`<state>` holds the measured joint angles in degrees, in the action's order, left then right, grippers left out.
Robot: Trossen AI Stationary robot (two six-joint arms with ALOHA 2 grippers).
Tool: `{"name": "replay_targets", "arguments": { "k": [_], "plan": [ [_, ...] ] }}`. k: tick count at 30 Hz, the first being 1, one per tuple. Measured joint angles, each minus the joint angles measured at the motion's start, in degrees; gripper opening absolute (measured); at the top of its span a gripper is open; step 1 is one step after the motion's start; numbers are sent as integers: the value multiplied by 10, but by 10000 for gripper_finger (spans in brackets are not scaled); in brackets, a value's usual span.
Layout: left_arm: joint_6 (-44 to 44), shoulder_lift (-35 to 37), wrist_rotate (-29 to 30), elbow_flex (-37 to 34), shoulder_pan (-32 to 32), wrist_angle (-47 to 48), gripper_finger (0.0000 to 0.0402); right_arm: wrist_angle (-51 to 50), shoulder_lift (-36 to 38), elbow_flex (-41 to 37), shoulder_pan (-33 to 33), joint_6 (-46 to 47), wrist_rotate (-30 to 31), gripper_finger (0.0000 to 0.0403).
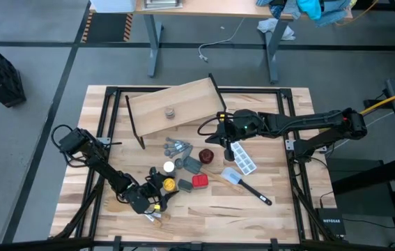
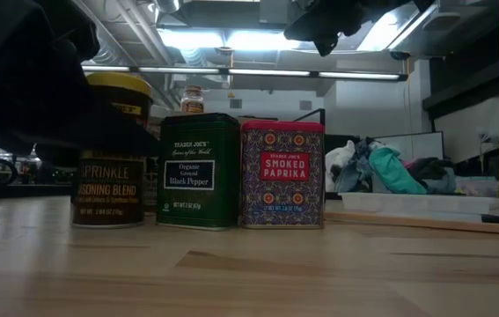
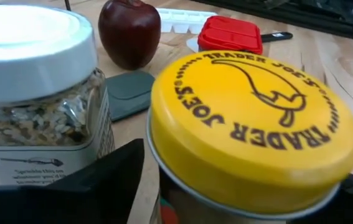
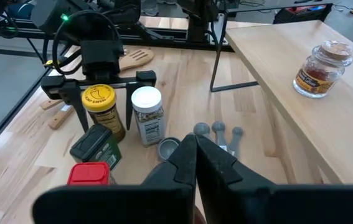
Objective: Shelf spices
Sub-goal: Remove the yellow seasoning bottle from the shelf, then remove the brown seasoning bottle from the shelf
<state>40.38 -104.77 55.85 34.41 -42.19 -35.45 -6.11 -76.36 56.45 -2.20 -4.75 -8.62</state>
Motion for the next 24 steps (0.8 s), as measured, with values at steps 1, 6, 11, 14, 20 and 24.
{"name": "replay_targets", "arguments": {
  "k": [1,6,11,14,20,24],
  "plan": [
    [0,0,0,0,0,-1,310,0,0,0,0,0,0,11],
    [-11,0,0,0,0,-26,315,0,0,0,0,0,0,12],
    [-88,13,0,11,-1,-68,316,0,0,0,0,0,0,12],
    [-137,33,2,16,-3,-73,317,0,0,0,0,12,1,12],
    [-227,90,18,16,-5,-72,317,0,0,0,0,45,5,12],
    [-296,130,26,16,-5,-73,317,0,0,0,0,43,5,12]
  ]
}}
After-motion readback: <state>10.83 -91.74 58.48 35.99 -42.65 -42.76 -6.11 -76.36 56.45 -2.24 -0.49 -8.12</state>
